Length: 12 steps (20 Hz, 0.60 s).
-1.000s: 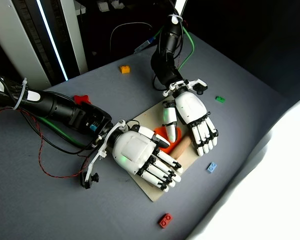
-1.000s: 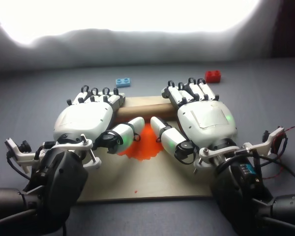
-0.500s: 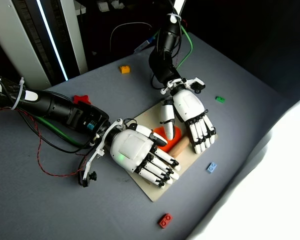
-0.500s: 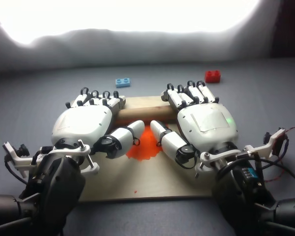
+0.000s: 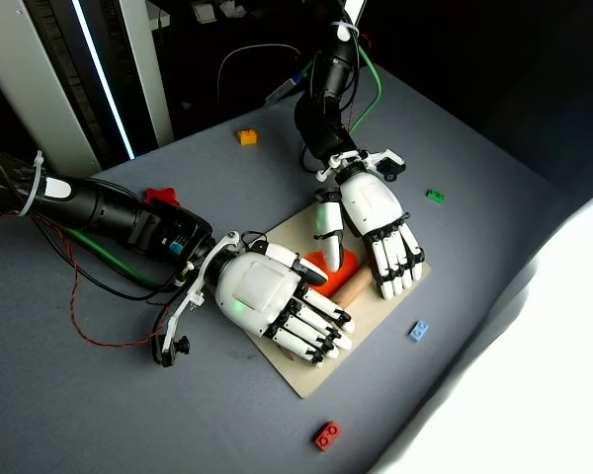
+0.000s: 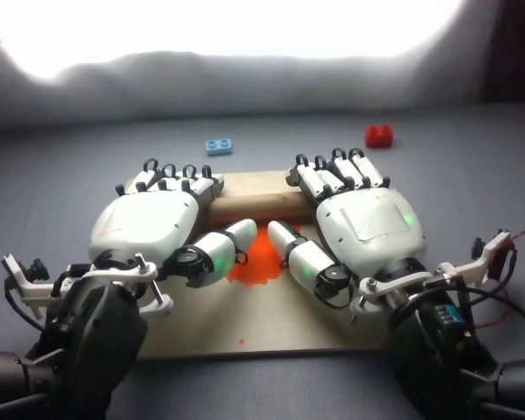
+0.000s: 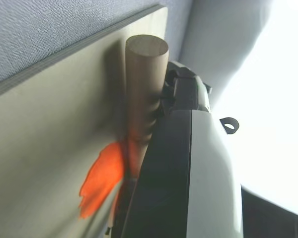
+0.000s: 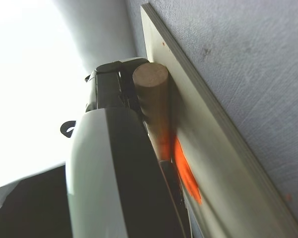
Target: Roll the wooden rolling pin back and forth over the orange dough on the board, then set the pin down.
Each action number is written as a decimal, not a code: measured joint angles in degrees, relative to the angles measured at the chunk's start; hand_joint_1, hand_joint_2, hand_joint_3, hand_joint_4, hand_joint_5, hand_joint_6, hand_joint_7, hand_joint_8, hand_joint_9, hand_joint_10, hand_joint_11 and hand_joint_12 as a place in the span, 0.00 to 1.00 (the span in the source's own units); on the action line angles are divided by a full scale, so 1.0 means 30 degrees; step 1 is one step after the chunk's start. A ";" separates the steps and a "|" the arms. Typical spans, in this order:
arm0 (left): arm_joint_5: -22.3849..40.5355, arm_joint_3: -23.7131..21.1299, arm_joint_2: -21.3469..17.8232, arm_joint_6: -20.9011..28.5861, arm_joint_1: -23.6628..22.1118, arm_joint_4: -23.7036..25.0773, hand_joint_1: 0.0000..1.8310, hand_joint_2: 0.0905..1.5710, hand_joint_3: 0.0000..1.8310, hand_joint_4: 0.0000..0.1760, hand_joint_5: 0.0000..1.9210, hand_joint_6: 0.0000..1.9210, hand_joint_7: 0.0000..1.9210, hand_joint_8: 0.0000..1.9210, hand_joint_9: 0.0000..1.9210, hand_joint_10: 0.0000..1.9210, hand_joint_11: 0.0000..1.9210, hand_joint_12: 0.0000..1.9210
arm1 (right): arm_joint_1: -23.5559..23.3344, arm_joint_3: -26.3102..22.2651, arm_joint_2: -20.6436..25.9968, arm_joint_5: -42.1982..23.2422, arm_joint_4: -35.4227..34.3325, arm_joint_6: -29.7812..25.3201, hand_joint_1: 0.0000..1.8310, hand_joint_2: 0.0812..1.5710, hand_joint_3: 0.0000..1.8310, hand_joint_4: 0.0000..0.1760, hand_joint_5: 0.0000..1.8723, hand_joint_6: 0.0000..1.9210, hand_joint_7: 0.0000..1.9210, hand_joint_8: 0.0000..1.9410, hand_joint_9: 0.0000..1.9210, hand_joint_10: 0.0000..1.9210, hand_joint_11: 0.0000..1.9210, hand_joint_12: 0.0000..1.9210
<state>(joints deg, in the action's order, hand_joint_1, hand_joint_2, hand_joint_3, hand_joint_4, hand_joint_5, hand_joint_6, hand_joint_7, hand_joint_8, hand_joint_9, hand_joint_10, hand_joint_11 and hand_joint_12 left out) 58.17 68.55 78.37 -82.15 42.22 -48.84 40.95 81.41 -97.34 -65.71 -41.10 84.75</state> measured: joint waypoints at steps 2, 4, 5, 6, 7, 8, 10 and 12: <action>0.0124 -0.0058 -0.0007 0.0066 0.0102 0.0138 0.00 0.88 0.00 0.00 0.16 0.00 0.18 0.00 0.15 0.00 0.00 0.26 | 0.0007 -0.0044 0.0000 -0.0015 0.0007 0.0007 0.00 0.88 0.00 0.00 0.04 0.42 0.22 0.02 0.02 0.47 0.00 0.68; 0.0364 -0.0255 -0.0022 0.0066 0.0197 0.0146 0.00 0.88 0.00 0.00 0.17 0.00 0.19 0.00 0.16 0.00 0.00 0.28 | 0.0022 -0.0204 0.0073 -0.0007 0.0007 0.0007 0.00 0.88 0.00 0.00 0.04 0.43 0.22 0.03 0.02 0.47 0.00 0.67; 0.0488 -0.0277 -0.0022 0.0175 0.0299 0.0299 0.00 0.88 0.00 0.00 0.17 0.00 0.19 0.00 0.16 0.00 0.00 0.28 | 0.0036 -0.0226 0.0080 -0.0007 0.0022 0.0007 0.00 0.88 0.00 0.00 0.04 0.43 0.22 0.02 0.02 0.47 0.00 0.67; 0.0532 -0.0284 -0.0022 0.0219 0.0291 0.0393 0.00 0.88 0.00 0.00 0.17 0.00 0.19 0.00 0.16 0.00 0.00 0.28 | 0.0036 -0.0321 0.0131 0.0000 0.0007 0.0007 0.00 0.88 0.00 0.00 0.04 0.43 0.22 0.02 0.02 0.47 0.00 0.67; 0.0568 -0.0299 -0.0022 0.0284 0.0321 0.0423 0.00 0.88 0.00 0.00 0.17 0.00 0.19 0.00 0.16 0.00 0.00 0.27 | 0.0036 -0.0430 0.0197 0.0036 0.0000 0.0015 0.00 0.88 0.00 0.00 0.05 0.43 0.22 0.03 0.02 0.47 0.00 0.66; 0.0678 -0.0350 -0.0036 0.0328 0.0401 0.0517 0.00 0.88 0.00 0.00 0.17 0.00 0.19 0.00 0.16 0.00 0.00 0.27 | 0.0036 -0.0437 0.0197 0.0058 0.0029 0.0015 0.00 0.88 0.00 0.00 0.04 0.43 0.22 0.03 0.02 0.48 0.00 0.65; 0.0692 -0.0539 -0.0138 0.0372 0.0452 0.0605 0.00 0.88 0.00 0.00 0.16 0.00 0.19 0.00 0.15 0.00 0.00 0.27 | 0.0036 -0.0488 0.0204 0.0036 -0.0007 0.0073 0.00 0.88 0.00 0.00 0.05 0.43 0.23 0.03 0.02 0.48 0.00 0.65; 0.0765 -0.0780 -0.0248 0.0401 0.0554 0.0612 0.00 0.88 0.00 0.00 0.17 0.00 0.19 0.00 0.16 0.00 0.00 0.29 | 0.0117 -0.0597 0.0240 0.0007 0.0102 0.0124 0.00 0.88 0.00 0.00 0.06 0.44 0.23 0.04 0.03 0.48 0.00 0.66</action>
<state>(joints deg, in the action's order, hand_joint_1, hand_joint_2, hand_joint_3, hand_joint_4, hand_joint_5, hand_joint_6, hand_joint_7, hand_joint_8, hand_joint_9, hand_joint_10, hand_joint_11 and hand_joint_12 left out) 60.47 66.22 77.62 -80.95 43.88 -47.00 41.30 79.61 -96.62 -65.69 -40.80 85.12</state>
